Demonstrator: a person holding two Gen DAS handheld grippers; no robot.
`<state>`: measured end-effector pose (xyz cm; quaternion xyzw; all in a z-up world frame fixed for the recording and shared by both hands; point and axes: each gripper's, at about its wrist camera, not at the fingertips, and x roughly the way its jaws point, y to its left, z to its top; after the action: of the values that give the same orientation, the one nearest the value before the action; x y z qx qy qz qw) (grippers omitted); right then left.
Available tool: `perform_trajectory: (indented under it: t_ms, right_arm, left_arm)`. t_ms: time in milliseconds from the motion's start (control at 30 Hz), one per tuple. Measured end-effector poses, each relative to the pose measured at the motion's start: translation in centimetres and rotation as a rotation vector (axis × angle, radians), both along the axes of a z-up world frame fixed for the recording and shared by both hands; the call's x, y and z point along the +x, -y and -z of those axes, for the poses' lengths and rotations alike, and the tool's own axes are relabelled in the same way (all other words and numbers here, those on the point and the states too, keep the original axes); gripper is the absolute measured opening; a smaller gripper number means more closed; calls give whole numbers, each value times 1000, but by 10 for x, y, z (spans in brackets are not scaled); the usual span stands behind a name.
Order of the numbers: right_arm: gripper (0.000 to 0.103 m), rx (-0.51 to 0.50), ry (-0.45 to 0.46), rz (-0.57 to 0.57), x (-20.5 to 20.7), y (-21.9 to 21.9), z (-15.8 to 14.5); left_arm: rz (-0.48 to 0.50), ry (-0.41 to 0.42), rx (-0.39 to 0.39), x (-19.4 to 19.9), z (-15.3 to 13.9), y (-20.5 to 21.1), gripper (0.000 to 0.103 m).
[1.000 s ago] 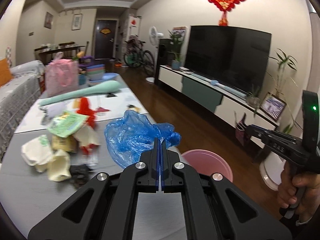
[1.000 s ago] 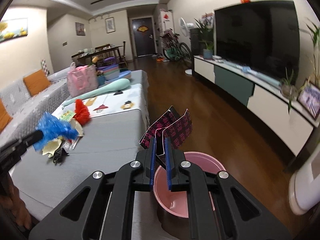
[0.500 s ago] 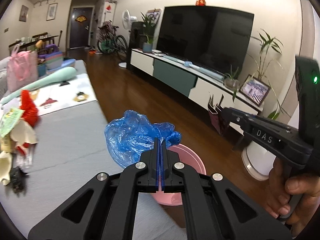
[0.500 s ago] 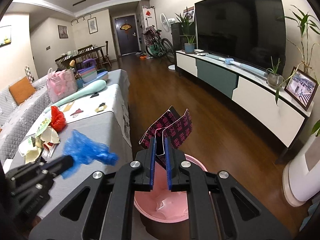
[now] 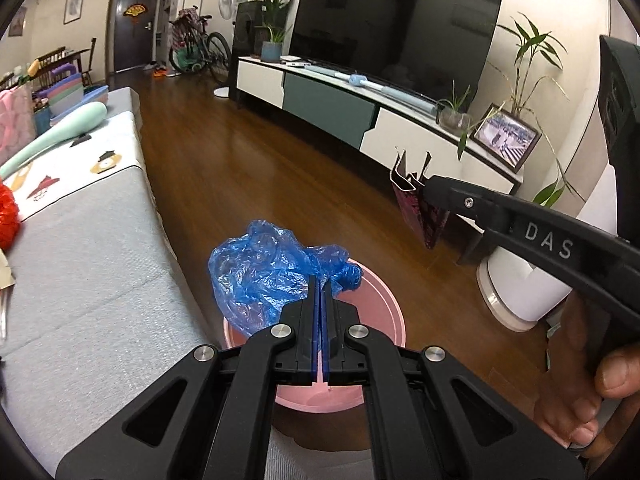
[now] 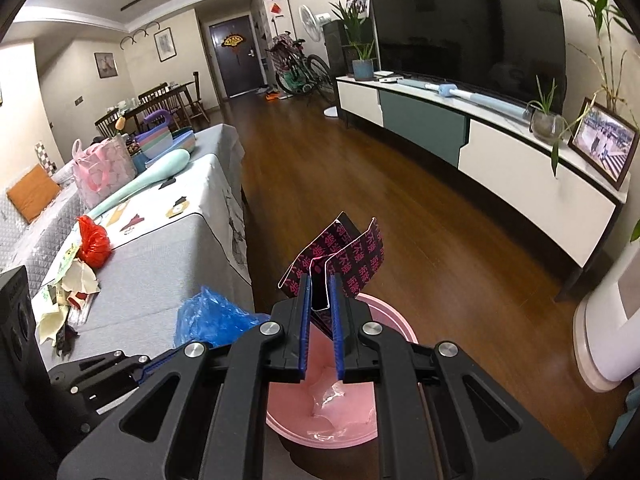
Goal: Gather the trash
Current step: 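Open both tools to drop the bag and packet into the pink bin, then grasp the black plastic wrapper with the right tool while the left tool moves to the white paper bag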
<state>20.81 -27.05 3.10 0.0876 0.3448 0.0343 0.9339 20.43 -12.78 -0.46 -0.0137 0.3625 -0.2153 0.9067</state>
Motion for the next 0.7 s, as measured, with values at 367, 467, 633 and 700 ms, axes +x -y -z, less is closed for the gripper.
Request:
perform_trajectory:
  t_ms: [367,467,633,700]
  right_arm:
    - [53,-4,-20,29,11,4,6]
    - [57,-10,-14,37,10,3,5]
    - [57,-12,-5,63,9,4,2]
    - [57,-13,6,63,7,3,0]
  left_arm:
    - [-30,-18,16,16,4,-6,45]
    - [-42,-18,12,16,2,-13,45]
    - [-50,-11,15,10,1,-24,45]
    - [-52,-4,11,6,-2,-29,45]
